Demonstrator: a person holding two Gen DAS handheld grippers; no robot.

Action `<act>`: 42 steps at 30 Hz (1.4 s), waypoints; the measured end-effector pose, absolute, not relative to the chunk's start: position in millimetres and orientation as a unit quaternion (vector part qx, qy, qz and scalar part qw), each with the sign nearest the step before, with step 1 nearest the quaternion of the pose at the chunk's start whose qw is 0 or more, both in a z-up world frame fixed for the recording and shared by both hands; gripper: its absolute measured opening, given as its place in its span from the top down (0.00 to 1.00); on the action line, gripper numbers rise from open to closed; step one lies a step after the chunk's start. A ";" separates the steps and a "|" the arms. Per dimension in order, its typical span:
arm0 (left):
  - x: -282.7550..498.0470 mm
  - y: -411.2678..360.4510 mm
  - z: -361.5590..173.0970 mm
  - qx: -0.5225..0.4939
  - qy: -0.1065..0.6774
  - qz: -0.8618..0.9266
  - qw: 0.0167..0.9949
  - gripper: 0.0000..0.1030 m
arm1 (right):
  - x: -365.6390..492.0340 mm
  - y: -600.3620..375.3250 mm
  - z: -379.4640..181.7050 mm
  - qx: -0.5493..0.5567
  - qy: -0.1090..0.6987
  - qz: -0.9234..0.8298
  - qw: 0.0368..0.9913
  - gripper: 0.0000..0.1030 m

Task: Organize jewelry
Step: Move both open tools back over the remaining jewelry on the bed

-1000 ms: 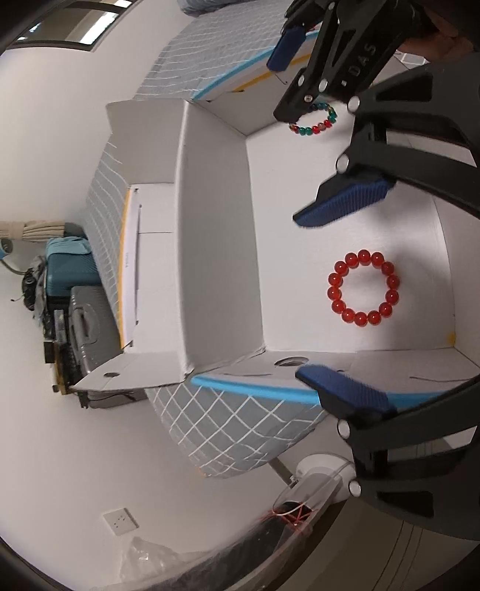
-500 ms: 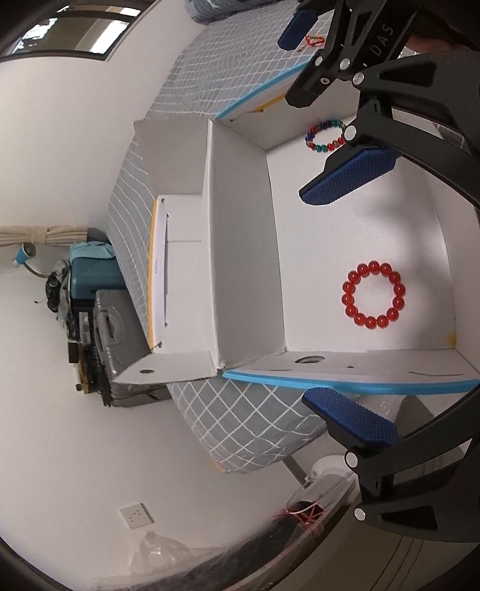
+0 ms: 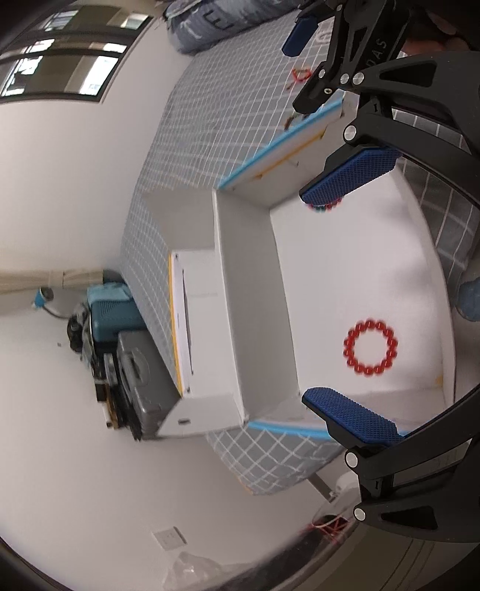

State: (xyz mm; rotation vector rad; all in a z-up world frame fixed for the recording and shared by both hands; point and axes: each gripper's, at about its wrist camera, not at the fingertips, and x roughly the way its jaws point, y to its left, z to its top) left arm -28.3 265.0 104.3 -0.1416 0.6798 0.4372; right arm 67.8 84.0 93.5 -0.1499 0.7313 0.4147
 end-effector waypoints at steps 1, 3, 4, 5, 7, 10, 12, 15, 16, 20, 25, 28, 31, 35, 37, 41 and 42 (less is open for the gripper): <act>-27.4 259.0 104.7 -0.065 0.331 0.207 0.918 0.05 | 67.2 78.5 94.3 -0.072 0.355 0.196 0.911 0.07; -24.5 244.7 105.7 -0.056 0.332 0.196 0.921 0.05 | 65.8 62.8 95.9 -0.069 0.355 0.184 0.914 0.07; -22.8 237.6 106.2 -0.052 0.333 0.191 0.922 0.05 | 65.5 57.0 96.3 -0.068 0.355 0.180 0.915 0.07; -21.6 232.8 106.6 -0.050 0.333 0.187 0.923 0.05 | 64.9 48.6 96.8 -0.066 0.356 0.173 0.916 0.07; -17.4 219.3 107.8 -0.045 0.335 0.174 0.925 0.05 | 64.2 33.8 97.5 -0.062 0.357 0.162 0.918 0.07; -12.0 196.7 109.9 -0.038 0.336 0.154 0.928 0.05 | 62.7 9.0 98.5 -0.057 0.358 0.144 0.921 0.07; -10.3 178.7 111.8 -0.033 0.331 0.139 0.933 0.05 | 60.5 -5.3 98.4 -0.054 0.359 0.132 0.923 0.07; -8.3 155.1 109.2 -0.024 0.331 0.116 0.936 0.05 | 58.0 -30.9 97.5 -0.048 0.361 0.113 0.924 0.07; -6.2 145.9 107.1 -0.023 0.332 0.105 0.937 0.05 | 56.9 -43.0 96.7 -0.045 0.364 0.104 0.925 0.07; -0.8 119.9 102.0 -0.005 0.336 0.091 0.938 0.05 | 54.1 -74.6 94.5 -0.035 0.369 0.078 0.926 0.07; 4.3 86.0 97.8 0.003 0.335 0.051 0.941 0.05 | 51.2 -111.9 88.0 -0.023 0.374 0.048 0.926 0.07; 11.5 72.5 88.7 0.004 0.347 0.036 0.937 0.05 | 51.1 -135.8 78.7 -0.018 0.386 0.029 0.922 0.07; 19.3 55.4 77.2 0.009 0.361 0.028 0.932 0.05 | 52.4 -155.2 68.3 -0.010 0.399 0.016 0.917 0.07; 27.2 35.6 62.0 0.020 0.375 0.011 0.927 0.05 | 54.4 -179.7 52.7 -0.001 0.421 0.000 0.907 0.07; 32.4 27.0 51.9 0.021 0.386 -0.002 0.922 0.05 | 54.2 -194.0 43.1 0.007 0.434 -0.004 0.901 0.07; 44.4 13.6 29.7 0.022 0.404 -0.022 0.914 0.05 | 54.3 -213.2 27.3 0.021 0.455 -0.007 0.890 0.07; 47.1 10.5 26.1 0.023 0.404 -0.025 0.914 0.05 | 54.7 -217.1 23.1 0.024 0.459 -0.007 0.888 0.07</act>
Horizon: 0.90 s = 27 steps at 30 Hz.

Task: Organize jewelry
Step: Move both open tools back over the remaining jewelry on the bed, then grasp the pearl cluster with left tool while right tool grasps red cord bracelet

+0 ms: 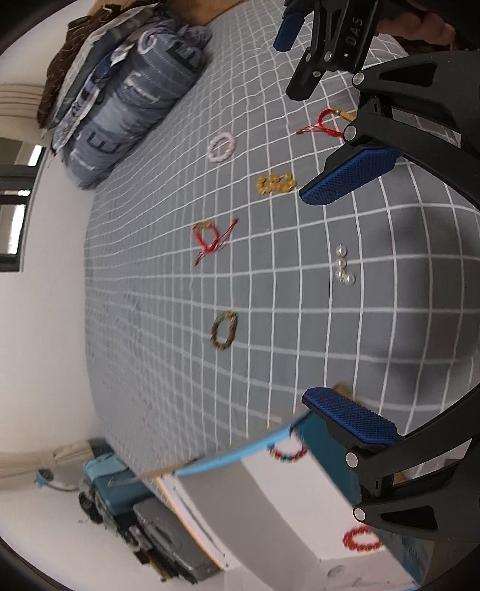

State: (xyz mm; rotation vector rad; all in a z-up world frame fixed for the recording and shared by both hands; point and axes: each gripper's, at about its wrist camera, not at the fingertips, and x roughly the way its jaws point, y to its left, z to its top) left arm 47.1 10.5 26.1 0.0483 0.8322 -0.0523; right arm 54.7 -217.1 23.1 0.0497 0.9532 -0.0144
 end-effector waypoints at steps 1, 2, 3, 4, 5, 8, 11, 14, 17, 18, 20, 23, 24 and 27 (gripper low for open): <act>49.9 7.3 21.2 0.028 0.408 -0.026 0.912 0.05 | 55.4 -221.3 17.6 0.027 0.464 -0.007 0.885 0.07; 52.0 4.4 16.1 0.033 0.413 -0.023 0.910 0.05 | 56.4 -224.4 10.5 0.028 0.470 -0.005 0.882 0.07; 54.4 0.4 9.7 0.037 0.419 -0.027 0.907 0.05 | 58.2 -227.6 1.5 0.032 0.479 0.002 0.877 0.07; 55.0 -0.6 6.8 0.038 0.420 -0.032 0.906 0.05 | 60.4 -230.7 -5.9 0.037 0.489 0.009 0.872 0.07; 56.7 -2.8 2.3 0.040 0.422 -0.037 0.905 0.06 | 62.1 -233.1 -13.4 0.038 0.498 0.010 0.867 0.07; 63.0 -7.9 -15.7 0.046 0.439 -0.040 0.897 0.06 | 65.7 -239.0 -30.7 0.035 0.513 0.004 0.857 0.07; 69.5 -8.7 -33.4 0.045 0.453 -0.039 0.889 0.06 | 68.5 -242.5 -41.4 0.043 0.527 0.007 0.849 0.07; 74.5 -6.2 -45.4 0.037 0.468 -0.037 0.882 0.06 | 69.8 -244.6 -50.2 0.047 0.533 0.006 0.845 0.07; 78.9 -4.3 -56.2 0.036 0.479 -0.034 0.876 0.06 | 72.5 -246.1 -60.1 0.053 0.543 0.008 0.838 0.07; 79.9 -4.3 -59.3 0.036 0.482 -0.034 0.875 0.06 | 73.5 -246.3 -62.8 0.054 0.545 0.008 0.836 0.07; 82.7 -4.1 -64.3 0.034 0.486 -0.034 0.873 0.06 | 75.3 -246.0 -67.8 0.058 0.551 0.007 0.832 0.07; 86.3 -4.0 -71.4 0.028 0.492 -0.036 0.869 0.06 | 76.9 -245.6 -73.2 0.062 0.558 0.007 0.828 0.07; 87.2 -4.3 -73.7 0.026 0.494 -0.036 0.869 0.06 | 77.4 -245.3 -74.8 0.062 0.561 0.007 0.826 0.07; 89.3 -5.5 -80.3 0.025 0.500 -0.035 0.865 0.06 | 78.9 -243.4 -77.5 0.059 0.567 0.003 0.822 0.11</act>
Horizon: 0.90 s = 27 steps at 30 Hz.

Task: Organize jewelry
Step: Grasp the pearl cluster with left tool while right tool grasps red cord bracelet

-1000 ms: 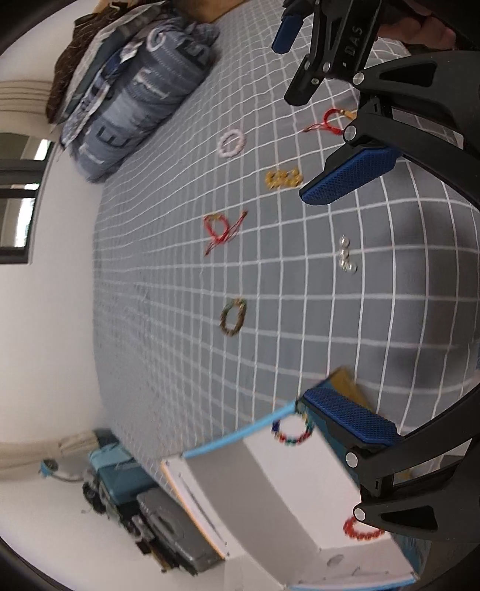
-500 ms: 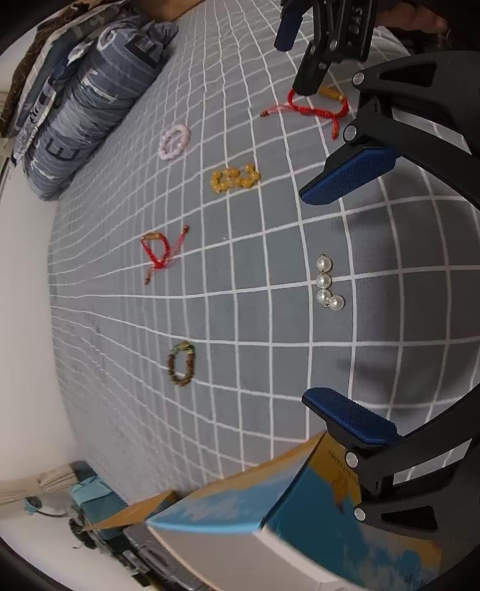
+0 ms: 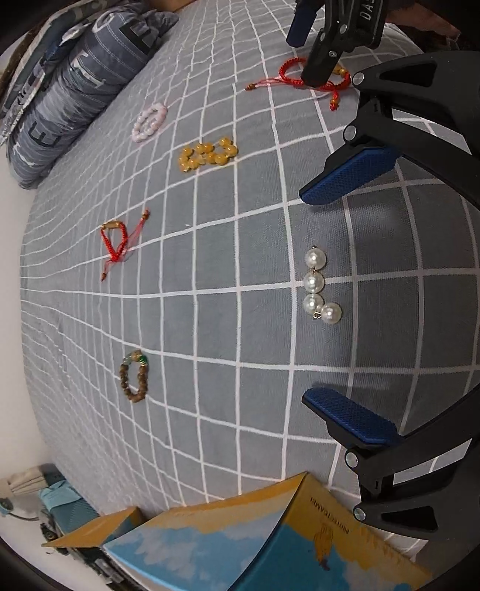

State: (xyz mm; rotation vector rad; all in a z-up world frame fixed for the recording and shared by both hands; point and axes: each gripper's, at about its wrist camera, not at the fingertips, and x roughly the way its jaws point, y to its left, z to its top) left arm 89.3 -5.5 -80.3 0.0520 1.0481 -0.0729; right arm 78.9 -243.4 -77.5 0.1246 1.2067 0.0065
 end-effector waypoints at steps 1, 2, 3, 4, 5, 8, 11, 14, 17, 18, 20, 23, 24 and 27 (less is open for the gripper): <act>89.8 -5.7 -81.6 0.024 0.501 -0.034 0.865 0.06 | 80.4 -242.7 -79.5 0.059 0.571 0.003 0.819 0.13; 90.7 -5.2 -83.2 0.021 0.502 -0.035 0.864 0.06 | 81.7 -242.1 -81.2 0.060 0.574 0.003 0.817 0.14; 91.8 -4.9 -85.0 0.019 0.506 -0.033 0.862 0.06 | 82.4 -241.5 -82.7 0.059 0.576 0.002 0.815 0.14; 92.4 -4.5 -85.9 0.018 0.507 -0.032 0.861 0.06 | 82.7 -241.3 -83.6 0.058 0.577 0.000 0.815 0.16; 92.9 -4.3 -87.1 0.017 0.508 -0.031 0.861 0.07 | 82.9 -241.4 -84.5 0.057 0.578 -0.002 0.814 0.17; 93.3 -4.0 -88.6 0.019 0.509 -0.031 0.860 0.09 | 83.7 -241.6 -85.9 0.058 0.581 -0.006 0.812 0.23; 92.9 -3.3 -88.4 0.017 0.513 -0.032 0.858 0.16 | 85.3 -240.9 -86.9 0.057 0.584 -0.009 0.809 0.29; 92.2 -3.4 -87.3 0.015 0.515 -0.037 0.856 0.26 | 85.8 -240.2 -87.0 0.052 0.587 -0.013 0.808 0.37; 91.5 -3.5 -87.0 0.015 0.517 -0.042 0.855 0.37 | 85.7 -240.9 -86.6 0.048 0.588 -0.021 0.807 0.46; 91.5 -3.7 -86.6 0.015 0.518 -0.043 0.854 0.42 | 85.9 -241.3 -86.4 0.048 0.588 -0.022 0.807 0.50; 90.9 -2.9 -85.7 0.014 0.519 -0.044 0.854 0.47 | 86.6 -242.5 -86.0 0.049 0.588 -0.024 0.807 0.55; 90.9 -1.6 -85.1 0.013 0.520 -0.044 0.853 0.56 | 86.4 -242.8 -84.8 0.048 0.588 -0.025 0.807 0.65; 90.7 -1.3 -84.6 0.012 0.520 -0.046 0.853 0.61 | 86.0 -243.1 -84.3 0.048 0.588 -0.025 0.807 0.69; 90.4 -1.7 -83.9 0.012 0.523 -0.047 0.851 0.72 | 85.9 -243.4 -83.2 0.048 0.588 -0.026 0.807 0.76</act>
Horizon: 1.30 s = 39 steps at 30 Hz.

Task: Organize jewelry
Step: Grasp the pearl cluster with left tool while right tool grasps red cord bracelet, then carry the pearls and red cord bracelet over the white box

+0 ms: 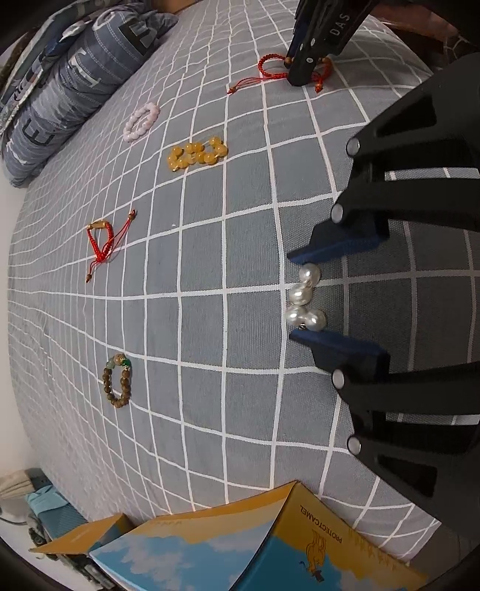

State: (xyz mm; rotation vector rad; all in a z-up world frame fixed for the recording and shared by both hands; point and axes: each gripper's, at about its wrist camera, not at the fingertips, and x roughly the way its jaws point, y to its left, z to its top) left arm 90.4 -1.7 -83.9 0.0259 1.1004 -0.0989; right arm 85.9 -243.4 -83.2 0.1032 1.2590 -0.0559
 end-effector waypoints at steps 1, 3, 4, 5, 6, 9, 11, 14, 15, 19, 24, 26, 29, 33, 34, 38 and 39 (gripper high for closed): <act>90.0 -2.0 -83.7 0.016 0.523 -0.045 0.851 0.74 | 86.1 -243.2 -83.4 0.048 0.588 -0.027 0.807 0.79; 88.9 -2.6 -83.0 0.018 0.524 -0.047 0.851 0.81 | 87.3 -240.2 -84.0 0.046 0.588 -0.027 0.807 0.84; 88.0 -2.7 -82.1 0.018 0.523 -0.048 0.851 0.82 | 87.6 -238.6 -83.9 0.040 0.588 -0.026 0.807 0.87; 87.6 -2.6 -81.7 0.018 0.522 -0.049 0.851 0.82 | 87.9 -237.6 -83.8 0.037 0.588 -0.027 0.808 0.88; 87.1 -2.4 -81.2 0.017 0.522 -0.051 0.852 0.82 | 88.3 -236.8 -83.6 0.036 0.587 -0.028 0.808 0.91; 85.5 -1.9 -79.6 0.017 0.520 -0.053 0.853 0.82 | 89.5 -233.8 -83.0 0.029 0.586 -0.029 0.809 0.92; 83.9 -1.8 -77.2 0.016 0.518 -0.056 0.854 0.82 | 90.0 -234.9 -82.9 0.030 0.585 -0.028 0.810 0.92; 82.1 -0.8 -73.7 0.019 0.513 -0.053 0.857 0.82 | 89.9 -235.8 -81.2 0.035 0.582 -0.025 0.812 0.92; 80.8 -0.4 -72.1 0.019 0.510 -0.052 0.858 0.82 | 89.1 -236.7 -80.9 0.036 0.581 -0.024 0.812 0.92; 79.4 0.9 -67.3 0.017 0.505 -0.053 0.861 0.82 | 90.6 -241.6 -77.9 0.045 0.576 -0.022 0.816 0.92; 77.8 2.1 -59.3 0.015 0.496 -0.055 0.866 0.82 | 85.3 -242.0 -69.3 0.049 0.563 -0.018 0.825 0.92; 76.1 2.6 -55.6 0.014 0.492 -0.055 0.869 0.82 | 83.8 -240.4 -64.8 0.051 0.555 -0.017 0.830 0.92; 75.1 3.4 -49.2 0.013 0.483 -0.054 0.874 0.82 | 82.5 -238.5 -58.0 0.049 0.542 -0.019 0.839 0.92; 71.5 6.7 -40.1 0.021 0.465 -0.041 0.884 0.82 | 82.4 -234.9 -48.1 0.045 0.519 -0.014 0.853 0.92; 70.7 8.2 -38.1 0.019 0.464 -0.042 0.885 0.82 | 81.3 -233.6 -45.5 0.042 0.513 -0.015 0.857 0.92; 67.8 12.7 -27.8 0.013 0.450 -0.041 0.892 0.82 | 82.3 -229.4 -38.4 0.037 0.492 -0.014 0.870 0.92; 66.9 13.4 -25.6 0.011 0.447 -0.041 0.894 0.82 | 81.0 -228.2 -35.4 0.035 0.483 -0.014 0.875 0.92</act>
